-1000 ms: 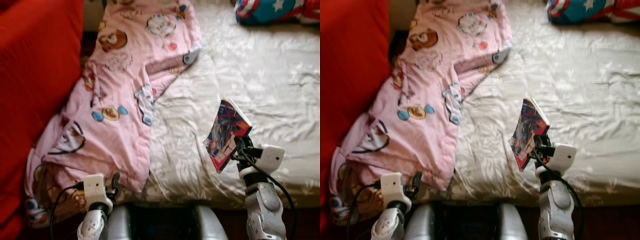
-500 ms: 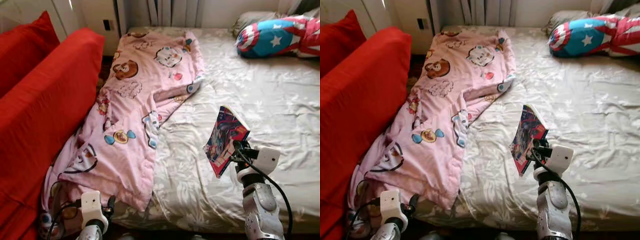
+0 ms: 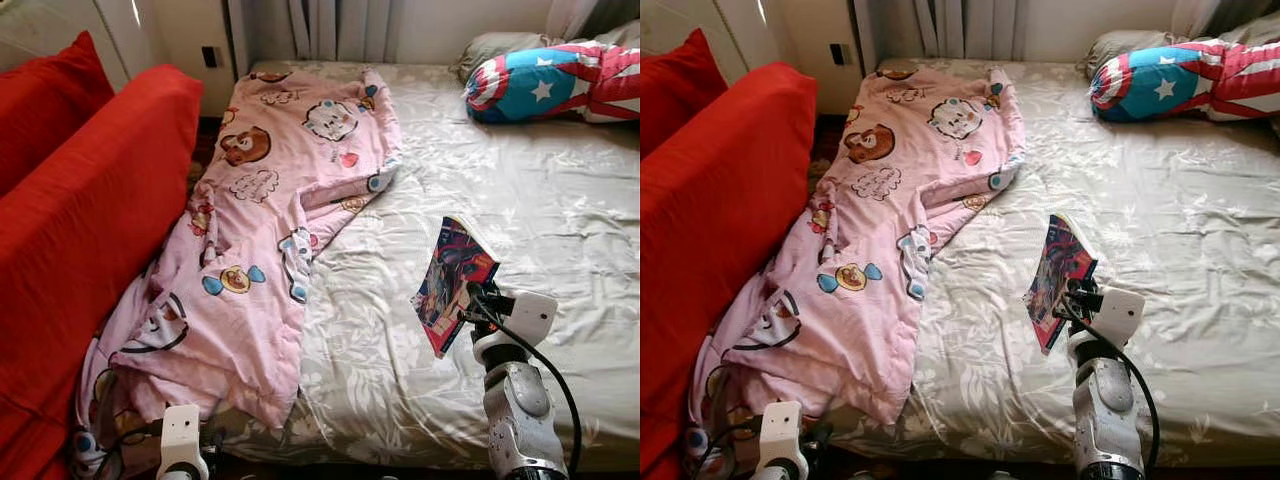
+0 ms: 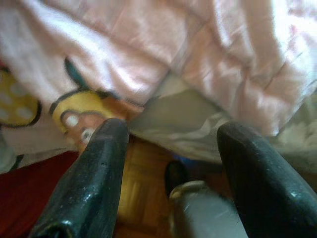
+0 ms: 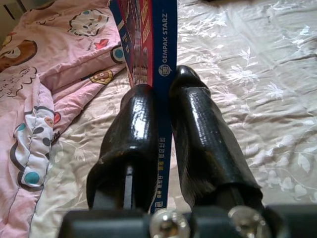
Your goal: Clean up the room
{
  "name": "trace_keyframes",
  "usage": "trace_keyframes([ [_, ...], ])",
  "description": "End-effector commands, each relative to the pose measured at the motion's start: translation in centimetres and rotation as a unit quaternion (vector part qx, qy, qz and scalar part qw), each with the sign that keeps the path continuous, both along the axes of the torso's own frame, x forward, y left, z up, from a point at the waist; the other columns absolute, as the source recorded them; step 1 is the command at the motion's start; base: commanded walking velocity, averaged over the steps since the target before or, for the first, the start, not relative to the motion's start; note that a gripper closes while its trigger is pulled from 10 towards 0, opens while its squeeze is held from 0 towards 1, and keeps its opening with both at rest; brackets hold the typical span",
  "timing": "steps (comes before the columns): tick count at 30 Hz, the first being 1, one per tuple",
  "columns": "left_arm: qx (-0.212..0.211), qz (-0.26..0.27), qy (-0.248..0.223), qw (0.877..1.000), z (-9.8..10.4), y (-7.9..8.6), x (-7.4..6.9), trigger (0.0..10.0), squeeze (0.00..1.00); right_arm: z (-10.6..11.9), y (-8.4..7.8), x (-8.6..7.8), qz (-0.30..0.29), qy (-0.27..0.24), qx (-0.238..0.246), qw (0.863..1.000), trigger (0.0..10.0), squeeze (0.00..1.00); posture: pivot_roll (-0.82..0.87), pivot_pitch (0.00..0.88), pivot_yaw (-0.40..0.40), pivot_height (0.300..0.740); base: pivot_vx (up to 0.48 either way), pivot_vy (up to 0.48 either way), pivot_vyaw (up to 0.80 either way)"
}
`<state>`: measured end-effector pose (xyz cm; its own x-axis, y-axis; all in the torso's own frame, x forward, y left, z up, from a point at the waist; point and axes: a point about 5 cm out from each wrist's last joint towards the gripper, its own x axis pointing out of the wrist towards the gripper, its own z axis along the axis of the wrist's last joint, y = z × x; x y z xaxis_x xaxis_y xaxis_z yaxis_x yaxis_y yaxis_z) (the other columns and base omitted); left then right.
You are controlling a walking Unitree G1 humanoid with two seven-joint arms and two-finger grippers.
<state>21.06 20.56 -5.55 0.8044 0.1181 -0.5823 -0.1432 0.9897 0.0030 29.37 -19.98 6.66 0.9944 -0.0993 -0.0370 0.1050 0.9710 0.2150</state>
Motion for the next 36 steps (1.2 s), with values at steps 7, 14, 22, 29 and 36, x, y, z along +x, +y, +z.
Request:
trace_keyframes([
  [7, -0.009, -0.006, 0.044, 0.999, -1.0, -1.2, -0.6, 10.0, 0.00, 0.9, -0.8, 1.1, -0.011, -0.018, -0.019, 1.000, 10.0, 0.00, -0.08, 0.074, -0.071, 0.729, 0.000, 0.000, 0.00],
  [14, -0.010, -0.002, 0.050, 0.999, -1.0, -1.1, -0.3, 10.0, 0.00, 1.1, -0.7, 1.8, -0.011, -0.020, -0.021, 1.000, 10.0, 0.00, -0.07, 0.061, -0.066, 0.729, 0.000, 0.000, 0.00],
  [22, -0.006, 0.007, 0.051, 0.999, -0.9, -0.8, -0.3, 10.0, 0.00, 1.3, -0.3, 2.6, -0.004, -0.024, -0.021, 0.999, 10.0, 0.00, -0.07, 0.053, -0.063, 0.729, 0.000, 0.000, 0.00],
  [29, 0.003, -0.006, 0.055, 0.998, -1.1, -1.1, -0.5, 10.0, 0.00, 1.0, -0.6, 2.6, -0.012, -0.018, -0.022, 1.000, 10.0, 0.00, -0.07, 0.065, -0.062, 0.729, 0.000, -0.164, 0.00],
  [36, 0.010, -0.010, 0.069, 0.998, -1.8, -1.2, -1.8, 10.0, 0.00, 0.1, -0.6, 1.9, -0.011, -0.002, -0.026, 1.000, 10.0, 0.00, -0.08, 0.096, -0.058, 0.729, 0.000, -0.295, -0.57],
])
